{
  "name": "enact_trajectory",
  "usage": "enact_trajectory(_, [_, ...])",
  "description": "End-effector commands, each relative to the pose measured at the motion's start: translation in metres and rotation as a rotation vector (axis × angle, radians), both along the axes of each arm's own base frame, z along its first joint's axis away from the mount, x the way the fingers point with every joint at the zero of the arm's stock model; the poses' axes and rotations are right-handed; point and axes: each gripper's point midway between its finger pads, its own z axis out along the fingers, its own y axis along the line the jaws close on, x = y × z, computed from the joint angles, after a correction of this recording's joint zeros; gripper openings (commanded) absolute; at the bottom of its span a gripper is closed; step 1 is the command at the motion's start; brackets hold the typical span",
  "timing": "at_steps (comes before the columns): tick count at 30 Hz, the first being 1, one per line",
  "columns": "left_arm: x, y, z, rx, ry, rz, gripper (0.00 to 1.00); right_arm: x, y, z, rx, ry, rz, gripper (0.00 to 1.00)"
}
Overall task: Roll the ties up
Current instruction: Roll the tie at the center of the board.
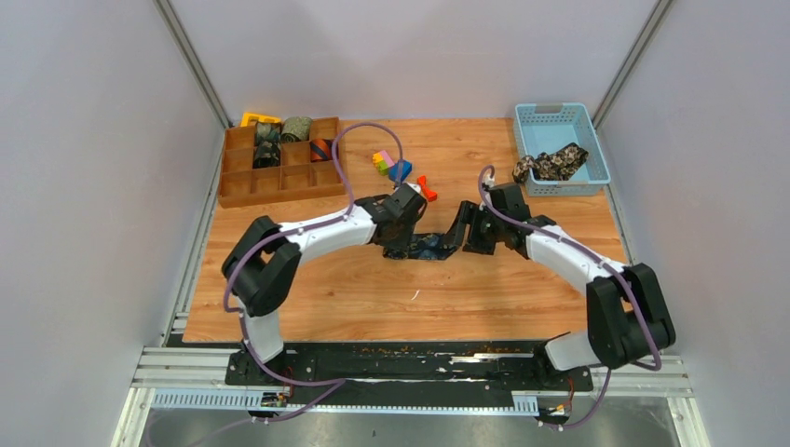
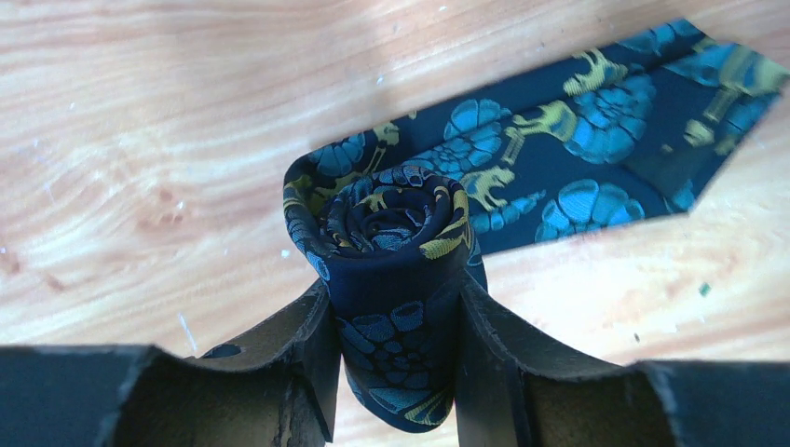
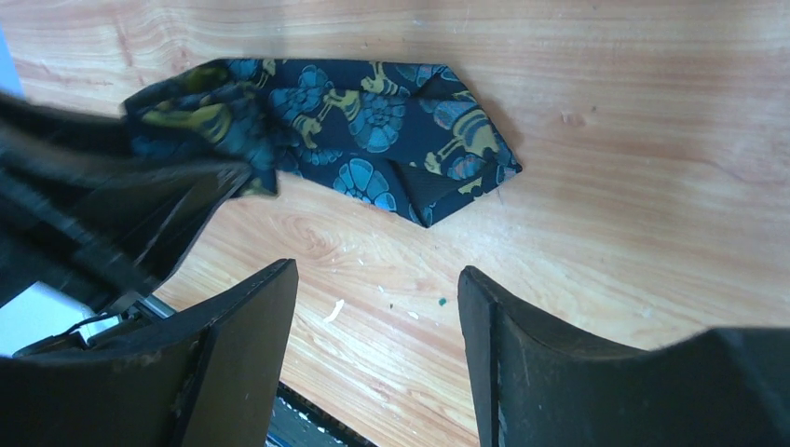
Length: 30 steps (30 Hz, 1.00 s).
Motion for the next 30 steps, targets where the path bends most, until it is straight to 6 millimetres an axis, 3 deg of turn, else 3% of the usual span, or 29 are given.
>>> enact_trajectory(1, [0.007,0.0,0.052,-0.227,-0.076,0.051,0.36,0.022,0.025,0.014,0.01,-0.048,0.069,0.64])
enact_trajectory(6, [0.007,0.022,0.062,-0.32,-0.089,0.091,0.36,0.028,0.059,0.005,-0.024,-0.008,0.121,0.6])
enact_trajectory(10, [0.004,0.045,0.051,-0.336,-0.072,0.129,0.36,0.034,0.09,-0.001,-0.045,0.007,0.159,0.57])
enact_trajectory(16, [0.001,0.067,0.037,-0.398,-0.058,0.168,0.35,0.06,0.114,-0.029,-0.054,0.058,0.16,0.5])
enact_trajectory(22, [-0.007,0.077,0.031,-0.427,-0.04,0.159,0.35,0.055,0.104,-0.072,-0.151,0.178,0.112,0.43])
enact_trajectory(26, [-0.014,0.07,0.027,-0.473,-0.014,0.126,0.34,0.042,0.087,-0.084,-0.202,0.223,0.048,0.44])
enact_trajectory(30, [-0.027,0.054,0.023,-0.518,0.036,0.065,0.32,0.028,0.07,-0.083,-0.236,0.233,-0.002,0.45])
